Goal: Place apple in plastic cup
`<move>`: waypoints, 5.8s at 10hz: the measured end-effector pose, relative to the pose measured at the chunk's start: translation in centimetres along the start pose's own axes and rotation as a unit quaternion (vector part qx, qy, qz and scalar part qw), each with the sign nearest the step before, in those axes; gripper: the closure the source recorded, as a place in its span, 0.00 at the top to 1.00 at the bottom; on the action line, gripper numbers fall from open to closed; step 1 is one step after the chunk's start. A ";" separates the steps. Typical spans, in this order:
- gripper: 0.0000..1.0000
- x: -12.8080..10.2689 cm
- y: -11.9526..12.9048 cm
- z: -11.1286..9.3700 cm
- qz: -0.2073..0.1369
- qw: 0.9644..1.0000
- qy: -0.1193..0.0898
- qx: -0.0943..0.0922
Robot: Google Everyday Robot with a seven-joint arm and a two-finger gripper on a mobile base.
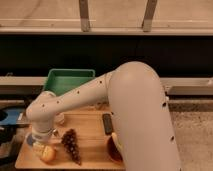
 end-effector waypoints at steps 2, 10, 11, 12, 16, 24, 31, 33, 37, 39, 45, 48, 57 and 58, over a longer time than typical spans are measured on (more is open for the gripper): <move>0.61 -0.1 0.1 0.1 -0.001 1.000 0.000 -0.001; 0.61 0.2 1.2 1.4 -0.001 1.000 0.000 -0.015; 0.61 0.4 1.3 1.7 0.001 1.000 -0.004 -0.018; 0.61 0.5 1.3 2.0 0.004 1.000 -0.007 -0.021; 0.61 1.4 1.0 3.8 0.014 0.999 -0.016 -0.039; 0.37 1.9 0.9 5.1 0.030 0.998 -0.022 -0.046; 0.00 3.4 0.2 2.5 0.050 0.998 -0.040 -0.020; 0.00 4.5 -1.1 1.1 0.055 0.997 -0.051 -0.012; 0.00 5.9 -4.3 -2.7 0.063 0.995 -0.070 0.018; 0.00 5.1 -5.3 -4.1 0.054 0.996 -0.068 0.028; 0.00 0.6 -6.8 -6.5 0.001 0.997 -0.070 0.045; 0.00 -0.6 -6.8 -7.4 -0.017 0.996 -0.077 0.051; 0.00 -3.8 -5.8 -7.4 -0.072 0.990 -0.108 0.064; 0.00 -4.8 -5.8 -7.0 -0.082 0.989 -0.110 0.059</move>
